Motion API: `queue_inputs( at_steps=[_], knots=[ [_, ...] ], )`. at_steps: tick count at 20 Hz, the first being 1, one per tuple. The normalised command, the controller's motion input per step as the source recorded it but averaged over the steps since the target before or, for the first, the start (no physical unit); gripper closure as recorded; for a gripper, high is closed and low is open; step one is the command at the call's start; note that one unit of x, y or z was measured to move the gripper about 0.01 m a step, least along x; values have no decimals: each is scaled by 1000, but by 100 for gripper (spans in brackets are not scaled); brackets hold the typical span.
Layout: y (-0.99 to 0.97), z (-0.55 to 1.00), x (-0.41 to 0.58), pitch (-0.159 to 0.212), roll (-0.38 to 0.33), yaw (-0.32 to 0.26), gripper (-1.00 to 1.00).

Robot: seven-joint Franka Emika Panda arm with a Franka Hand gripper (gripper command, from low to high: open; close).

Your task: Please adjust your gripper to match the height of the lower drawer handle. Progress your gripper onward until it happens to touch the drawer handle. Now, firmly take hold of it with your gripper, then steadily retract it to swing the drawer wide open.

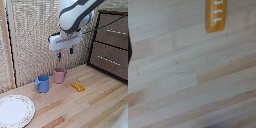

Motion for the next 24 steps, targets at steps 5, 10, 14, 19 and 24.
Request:
queue_inputs(
  at_steps=[5, 10, 14, 19, 24],
  knots=[
    [-231, -82, -85, -36, -375, 121, -100],
    [-137, -142, 0, -74, -368, 169, -100],
    [-102, -178, 0, -77, -353, 184, -100],
    [-118, -175, 0, -43, -365, 176, -100],
    [-185, -246, 0, 6, -368, 163, -100]
  ],
)
